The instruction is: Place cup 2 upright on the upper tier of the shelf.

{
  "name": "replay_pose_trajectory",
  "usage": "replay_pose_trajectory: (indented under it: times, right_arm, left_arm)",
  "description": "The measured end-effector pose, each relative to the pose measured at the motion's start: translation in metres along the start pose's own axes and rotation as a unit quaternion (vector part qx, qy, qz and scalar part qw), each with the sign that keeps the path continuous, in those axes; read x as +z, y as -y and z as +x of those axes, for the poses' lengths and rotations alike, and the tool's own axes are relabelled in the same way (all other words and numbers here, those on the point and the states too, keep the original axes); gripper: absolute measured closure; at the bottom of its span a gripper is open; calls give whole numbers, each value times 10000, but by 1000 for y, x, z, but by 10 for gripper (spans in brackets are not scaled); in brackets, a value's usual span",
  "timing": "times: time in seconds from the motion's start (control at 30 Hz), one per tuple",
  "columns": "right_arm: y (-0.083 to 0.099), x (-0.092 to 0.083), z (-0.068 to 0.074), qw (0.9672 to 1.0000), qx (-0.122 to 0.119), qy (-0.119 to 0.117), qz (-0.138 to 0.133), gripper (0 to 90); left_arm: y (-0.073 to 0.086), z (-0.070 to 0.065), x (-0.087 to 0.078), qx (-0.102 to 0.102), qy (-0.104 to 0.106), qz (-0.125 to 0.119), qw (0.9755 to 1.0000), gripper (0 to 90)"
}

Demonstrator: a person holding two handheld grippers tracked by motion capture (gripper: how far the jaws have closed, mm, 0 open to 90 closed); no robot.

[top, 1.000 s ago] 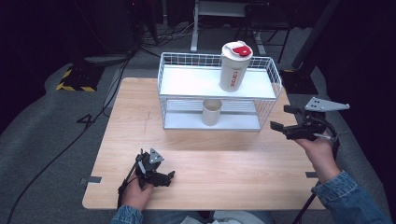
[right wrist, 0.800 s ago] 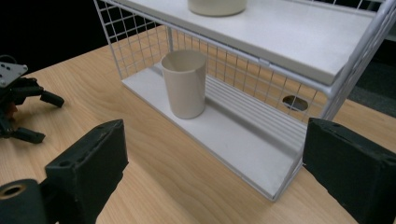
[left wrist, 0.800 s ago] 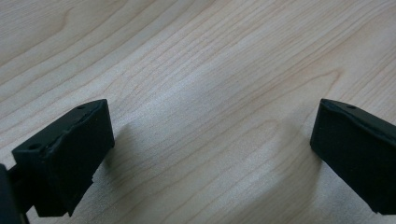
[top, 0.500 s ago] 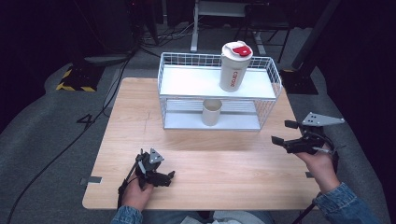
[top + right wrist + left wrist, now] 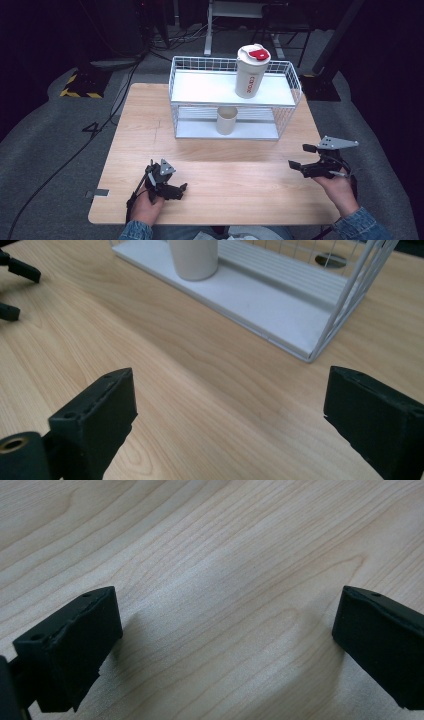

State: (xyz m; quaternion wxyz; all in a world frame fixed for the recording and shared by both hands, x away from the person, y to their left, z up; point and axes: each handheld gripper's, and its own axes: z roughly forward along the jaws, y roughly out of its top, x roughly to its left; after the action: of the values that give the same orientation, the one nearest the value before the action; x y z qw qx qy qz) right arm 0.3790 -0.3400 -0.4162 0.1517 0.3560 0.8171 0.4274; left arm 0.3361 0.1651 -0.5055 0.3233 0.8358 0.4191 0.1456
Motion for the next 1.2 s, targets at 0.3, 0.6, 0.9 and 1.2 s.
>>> replay_pose_trajectory:
  times: [0.3, 0.6, 0.9, 1.2]
  right_arm:
    - [35, 16, 4, 9997, 107, 60, 220, 70]
    - [60, 30, 10, 9996, 90, 52, 263, 67]
    - [76, 41, 14, 9989, 150, 158, 412, 59]
    - [77, 49, 23, 9968, -33, 454, 662, 51]
  left_arm:
    - [0, 0, 0, -3, 0, 0, 10000, 1]
    - [0, 0, 0, 0, 0, 0, 10000, 1]
    - [0, 0, 0, -3, 1, 0, 10000, 1]
    - [0, 0, 0, 0, 0, -1, 10000, 1]
